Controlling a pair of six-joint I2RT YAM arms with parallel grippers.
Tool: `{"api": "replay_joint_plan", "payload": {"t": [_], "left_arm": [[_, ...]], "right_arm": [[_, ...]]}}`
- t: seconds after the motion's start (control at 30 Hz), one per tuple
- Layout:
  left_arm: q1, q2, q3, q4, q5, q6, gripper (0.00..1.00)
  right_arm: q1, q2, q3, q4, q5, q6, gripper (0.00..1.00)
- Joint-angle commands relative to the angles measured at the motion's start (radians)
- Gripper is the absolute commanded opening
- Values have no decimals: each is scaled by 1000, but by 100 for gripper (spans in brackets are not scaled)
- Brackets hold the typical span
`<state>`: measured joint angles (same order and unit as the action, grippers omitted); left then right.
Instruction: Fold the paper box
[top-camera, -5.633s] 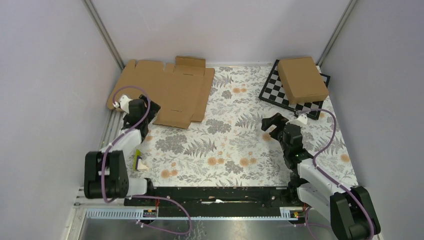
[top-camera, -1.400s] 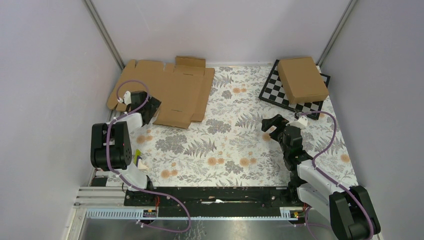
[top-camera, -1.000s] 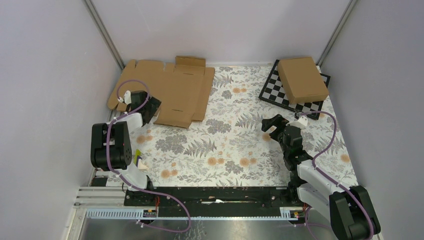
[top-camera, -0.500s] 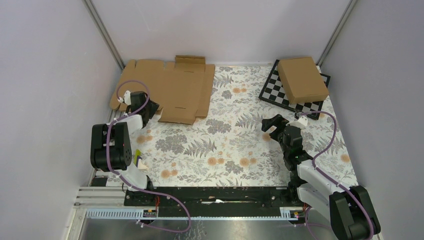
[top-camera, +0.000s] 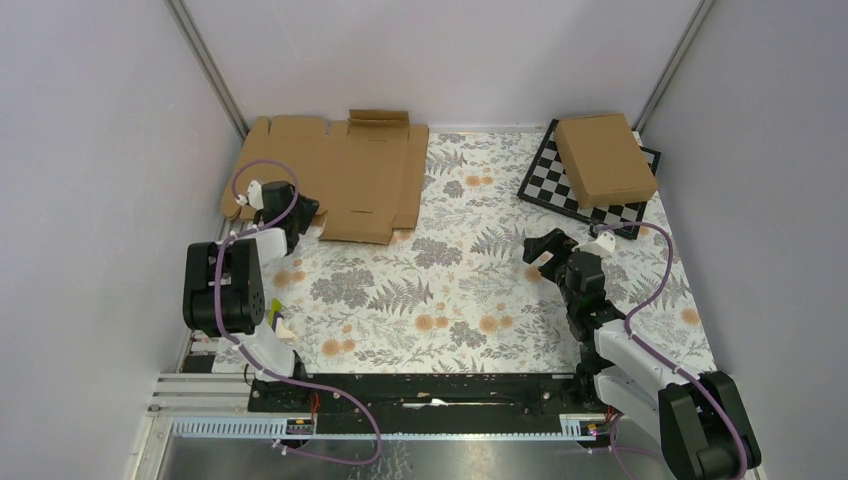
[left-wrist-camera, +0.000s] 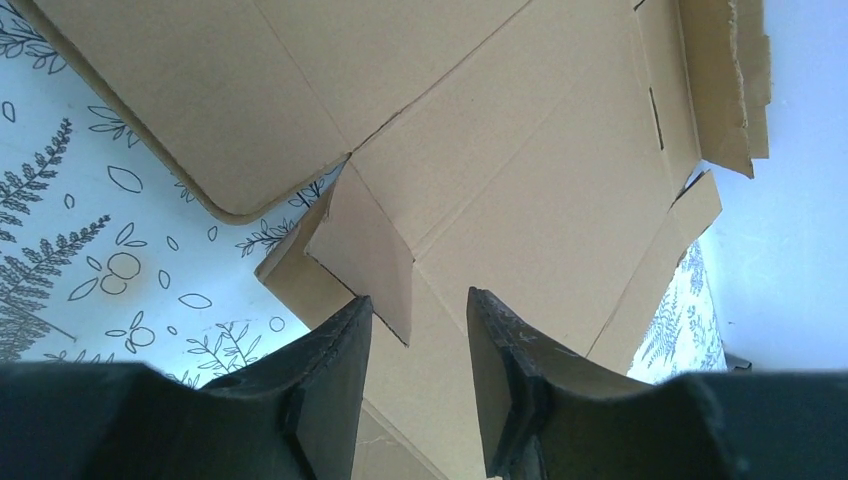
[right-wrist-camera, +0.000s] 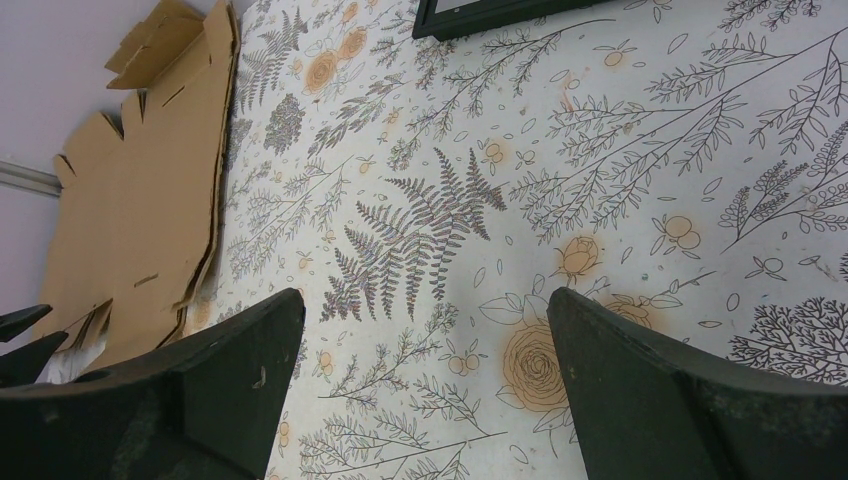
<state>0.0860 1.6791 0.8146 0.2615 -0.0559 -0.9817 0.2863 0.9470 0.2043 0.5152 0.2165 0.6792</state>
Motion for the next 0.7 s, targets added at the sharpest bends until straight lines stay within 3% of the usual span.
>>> {"api": "replay_joint_plan", "payload": {"t": [0.0,0.23,0.4,0.43,0.53,0.67], "left_arm": [[0,72,49,101,-15,-43,44],[0,130,105,89,-21,-70,48],[0,172,147,76,3,-76,40],[0,175,148,71,8,-78,36],[-1,158,129,71,24,-84,1],[-2,70,99,59,13,-76,0]], "right_arm": [[2,3,9,48,0,5,99],[2,10,11,49,0,2,99],[2,16,13,51,3,0,99],[2,17,13,51,3,1,99],[2,20,14,52,4,-1,99],[2,29,16,55,3,0,99]]}}
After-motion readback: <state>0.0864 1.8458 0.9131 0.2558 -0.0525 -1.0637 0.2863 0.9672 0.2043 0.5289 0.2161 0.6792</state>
